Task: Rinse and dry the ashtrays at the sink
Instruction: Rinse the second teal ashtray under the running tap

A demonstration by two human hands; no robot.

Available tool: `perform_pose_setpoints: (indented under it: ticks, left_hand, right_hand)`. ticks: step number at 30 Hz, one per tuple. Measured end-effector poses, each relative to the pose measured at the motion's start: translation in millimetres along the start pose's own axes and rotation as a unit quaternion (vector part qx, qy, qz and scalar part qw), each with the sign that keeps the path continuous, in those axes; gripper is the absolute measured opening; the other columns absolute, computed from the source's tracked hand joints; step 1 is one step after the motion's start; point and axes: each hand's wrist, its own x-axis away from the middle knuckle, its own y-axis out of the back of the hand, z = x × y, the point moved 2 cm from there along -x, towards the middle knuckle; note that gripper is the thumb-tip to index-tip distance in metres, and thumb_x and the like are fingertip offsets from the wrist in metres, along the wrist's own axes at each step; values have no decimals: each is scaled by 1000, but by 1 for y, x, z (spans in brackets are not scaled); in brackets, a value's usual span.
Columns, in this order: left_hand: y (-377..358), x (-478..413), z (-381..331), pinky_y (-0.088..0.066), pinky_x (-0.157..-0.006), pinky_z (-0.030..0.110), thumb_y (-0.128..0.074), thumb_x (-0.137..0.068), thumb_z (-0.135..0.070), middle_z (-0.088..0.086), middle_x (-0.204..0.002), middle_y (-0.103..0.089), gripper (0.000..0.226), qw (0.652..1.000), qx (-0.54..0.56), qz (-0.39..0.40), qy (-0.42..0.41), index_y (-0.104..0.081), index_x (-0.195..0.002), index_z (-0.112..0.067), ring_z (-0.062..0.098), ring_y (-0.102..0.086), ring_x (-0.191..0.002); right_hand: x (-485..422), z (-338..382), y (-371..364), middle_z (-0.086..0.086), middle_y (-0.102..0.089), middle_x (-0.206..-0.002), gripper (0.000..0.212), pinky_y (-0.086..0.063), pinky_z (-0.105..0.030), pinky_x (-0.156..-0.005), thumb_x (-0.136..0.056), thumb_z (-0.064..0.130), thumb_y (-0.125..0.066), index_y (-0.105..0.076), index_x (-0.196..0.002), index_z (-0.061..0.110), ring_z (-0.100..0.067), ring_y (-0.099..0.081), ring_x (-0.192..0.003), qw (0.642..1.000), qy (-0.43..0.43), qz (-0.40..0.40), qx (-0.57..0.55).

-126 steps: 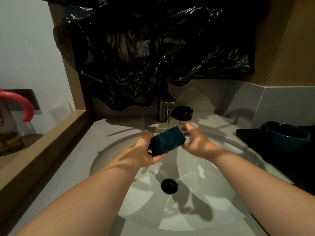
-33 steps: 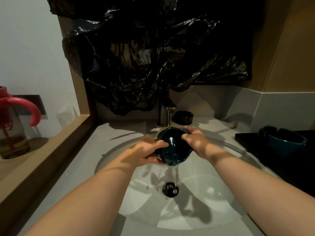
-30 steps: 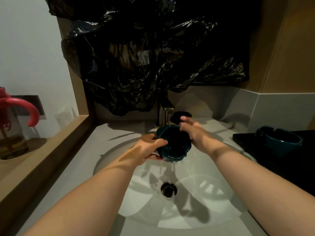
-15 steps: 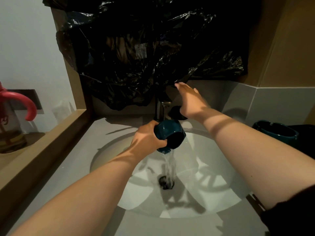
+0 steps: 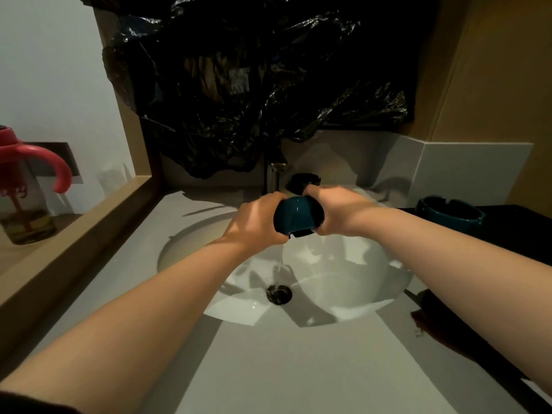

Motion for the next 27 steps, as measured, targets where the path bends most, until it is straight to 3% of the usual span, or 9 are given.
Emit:
perform_pose_setpoints:
  ticks: [4,9,14,18,21,23,25,27]
  left_hand:
    - [6,12,-10,-50,-80,32,-77,-74,-27,-3,-117,-58,65,1000,-4,22,-7,-44,-129,-25,20,-58,-103]
    - [10,23,-19,-44,-95,32,-78,-75,-25,-5,-130,-53,80,999,10,43,-22,-34,-141,-29,18,-51,-118]
    - [11,29,-24,-48,-78,29,-75,-76,-28,-8,-111,-60,60,997,-52,24,-50,-45,-128,-28,17,-58,-100]
    - [11,33,-21,-51,-76,30,-74,-75,-28,-8,-104,-63,58,997,-57,7,-44,-47,-126,-27,15,-60,-93]
    - [8,38,-17,-49,-75,27,-78,-71,-29,-9,-100,-61,65,1000,11,-5,0,-46,-128,-28,14,-59,-92]
    - [4,39,-15,-50,-77,25,-80,-69,-28,-11,-99,-60,66,991,113,5,79,-49,-127,-30,13,-59,-93]
    - [-4,39,-14,-57,-77,32,-79,-71,-25,-8,-97,-64,49,950,250,23,185,-56,-114,-28,16,-64,-92]
    - [-11,41,-15,-61,-71,37,-76,-78,-25,4,-99,-68,37,879,379,62,283,-60,-111,-16,21,-68,-89]
  right_hand:
    - [15,2,7,5,-52,-92,47,-46,-28,-62,-71,20,-71,-46,-110,23,-19,-57,-83,998,39,-24,46]
    - [40,-2,13,5,-58,-100,49,-51,-30,-69,-70,18,-73,-47,-111,23,-17,-57,-85,996,64,-63,27]
    - [50,-2,10,3,-58,-111,55,-53,-36,-75,-73,18,-72,-44,-120,22,-21,-60,-89,993,78,-74,39]
    - [51,0,8,0,-57,-119,57,-54,-35,-75,-75,16,-70,-42,-124,19,-23,-62,-89,993,80,-73,57]
    - [47,5,9,-3,-57,-124,58,-47,-29,-73,-79,17,-68,-40,-130,20,-24,-61,-94,995,57,-68,36]
    - [46,8,13,-5,-53,-133,69,-45,-29,-76,-81,24,-70,-33,-139,21,-24,-59,-102,998,20,-64,-9]
    - [52,8,19,-5,-50,-138,77,-47,-31,-83,-81,34,-71,-28,-144,23,-24,-58,-109,998,-14,-56,-40]
    - [63,3,24,-5,-50,-138,68,-46,-32,-87,-87,37,-64,-30,-144,21,-24,-56,-113,997,-42,-48,-33]
